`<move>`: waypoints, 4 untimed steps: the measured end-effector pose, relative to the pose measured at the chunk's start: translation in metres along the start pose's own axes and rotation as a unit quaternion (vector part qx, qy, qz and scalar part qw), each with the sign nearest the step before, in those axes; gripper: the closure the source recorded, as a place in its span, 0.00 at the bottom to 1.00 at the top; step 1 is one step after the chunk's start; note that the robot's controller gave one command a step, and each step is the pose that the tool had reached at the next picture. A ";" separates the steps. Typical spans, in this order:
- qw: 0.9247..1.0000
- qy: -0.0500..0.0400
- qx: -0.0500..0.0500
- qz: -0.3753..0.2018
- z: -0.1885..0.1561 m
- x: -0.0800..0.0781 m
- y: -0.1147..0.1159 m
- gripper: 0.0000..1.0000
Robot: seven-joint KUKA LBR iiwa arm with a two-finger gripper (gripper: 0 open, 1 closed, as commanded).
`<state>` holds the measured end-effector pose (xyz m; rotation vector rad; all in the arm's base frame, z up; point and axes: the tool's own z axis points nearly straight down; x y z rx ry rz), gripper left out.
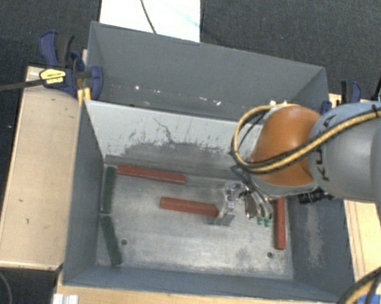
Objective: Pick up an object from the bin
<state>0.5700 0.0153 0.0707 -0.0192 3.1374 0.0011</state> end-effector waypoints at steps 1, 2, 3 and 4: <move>1.000 -0.003 -0.001 0.001 -0.127 0.001 0.038 1.00; 0.986 -0.002 0.002 -0.166 -0.183 0.013 -0.029 1.00; 0.953 0.004 -0.002 -0.302 -0.008 0.003 0.014 1.00; 0.950 -0.003 0.001 -0.311 -0.145 0.020 -0.001 1.00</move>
Offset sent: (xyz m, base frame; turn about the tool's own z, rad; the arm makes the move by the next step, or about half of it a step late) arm -0.0039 0.0358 0.1210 0.0068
